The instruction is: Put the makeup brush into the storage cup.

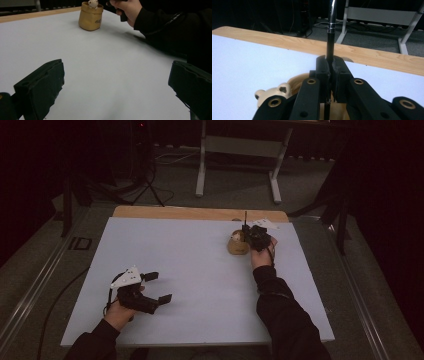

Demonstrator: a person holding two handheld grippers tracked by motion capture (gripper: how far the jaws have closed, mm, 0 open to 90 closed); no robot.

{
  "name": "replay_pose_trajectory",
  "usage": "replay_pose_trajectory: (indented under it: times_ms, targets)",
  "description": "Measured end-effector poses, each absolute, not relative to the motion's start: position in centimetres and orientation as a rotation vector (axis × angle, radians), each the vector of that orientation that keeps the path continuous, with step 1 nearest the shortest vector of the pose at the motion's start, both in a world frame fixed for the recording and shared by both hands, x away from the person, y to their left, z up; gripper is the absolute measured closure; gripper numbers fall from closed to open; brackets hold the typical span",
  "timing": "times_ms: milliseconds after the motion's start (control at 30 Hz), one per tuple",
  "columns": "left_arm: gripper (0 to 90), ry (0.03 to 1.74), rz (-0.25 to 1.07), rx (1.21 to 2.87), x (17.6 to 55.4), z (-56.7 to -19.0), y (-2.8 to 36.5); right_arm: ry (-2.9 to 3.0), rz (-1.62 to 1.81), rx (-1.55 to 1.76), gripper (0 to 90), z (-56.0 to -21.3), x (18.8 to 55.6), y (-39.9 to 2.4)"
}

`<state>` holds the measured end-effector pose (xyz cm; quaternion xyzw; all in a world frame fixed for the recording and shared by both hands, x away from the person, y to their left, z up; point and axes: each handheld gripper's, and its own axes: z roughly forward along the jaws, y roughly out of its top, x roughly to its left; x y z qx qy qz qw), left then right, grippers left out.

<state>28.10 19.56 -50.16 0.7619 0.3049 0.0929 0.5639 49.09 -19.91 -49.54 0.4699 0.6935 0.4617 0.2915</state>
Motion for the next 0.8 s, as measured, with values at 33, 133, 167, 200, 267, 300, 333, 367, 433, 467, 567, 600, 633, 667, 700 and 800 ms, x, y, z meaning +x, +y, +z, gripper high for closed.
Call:
replay_pose_trajectory:
  times_ms: [33, 133, 167, 200, 267, 300, 333, 367, 433, 467, 567, 600, 633, 667, 700, 800]
  targets:
    - [0.5, 0.716, 0.22, 1.796, 28.1, -50.2, 19.5, 1.849, 1.229, 1.256, 83.2, -49.6, 49.1, -20.0]
    - [0.5, 0.721, 0.217, 1.795, 28.1, -50.2, 19.5, 1.864, 1.249, 1.257, 70.0, -49.5, 49.3, -20.1]
    - [0.5, 0.725, 0.213, 1.795, 28.1, -50.2, 19.5, 1.85, 1.255, 1.255, 65.5, -49.2, 49.3, -20.0]
    - [0.5, 0.725, 0.215, 1.794, 28.1, -50.2, 19.5, 1.836, 1.262, 1.26, 60.0, -48.9, 49.2, -20.1]
    - [0.5, 0.724, 0.216, 1.794, 28.1, -50.2, 19.5, 1.806, 1.253, 1.275, 55.8, -48.7, 49.1, -20.1]
    - [0.5, 0.725, 0.217, 1.793, 28.1, -50.2, 19.5, 1.777, 1.247, 1.274, 50.6, -48.1, 49.0, -20.2]
    - [0.5, 0.724, 0.217, 1.793, 28.1, -50.2, 19.5, 1.776, 1.253, 1.282, 45.1, -47.7, 49.0, -20.2]
    - [0.5, 0.722, 0.217, 1.794, 28.1, -50.1, 19.5, 1.781, 1.253, 1.293, 40.7, -47.4, 49.0, -20.3]
    - [0.5, 0.722, 0.217, 1.795, 28.1, -50.1, 19.5, 1.805, 1.25, 1.292, 31.9, -46.9, 49.1, -20.3]
    - [0.5, 0.723, 0.215, 1.795, 28.1, -50.1, 19.5, 1.814, 1.241, 1.292, 27.4, -46.6, 49.1, -20.2]
    - [0.5, 0.72, 0.215, 1.794, 28.1, -50.1, 19.4, 1.823, 1.249, 1.294, 19.3, -45.8, 48.8, -20.2]
    - [0.5, 0.719, 0.216, 1.796, 28.1, -50.1, 19.4, 1.83, 1.238, 1.296, 16.3, -45.6, 48.7, -20.1]
    - [0.5, 0.72, 0.216, 1.795, 28.2, -50.1, 19.4, 1.835, 1.237, 1.292, 14.6, -45.3, 48.5, -20.1]
    - [0.5, 0.72, 0.216, 1.795, 28.2, -50.1, 19.4, 1.835, 1.237, 1.292, 14.6, -45.3, 48.5, -20.1]
    - [0.5, 0.725, 0.211, 1.795, 28.2, -50.1, 19.4, 1.871, 1.23, 1.273, 10.0, -44.8, 48.2, -20.1]
    - [0.5, 0.721, 0.212, 1.795, 28.2, -50.0, 19.4, 1.913, 1.255, 1.243, 10.1, -44.1, 47.5, -20.3]
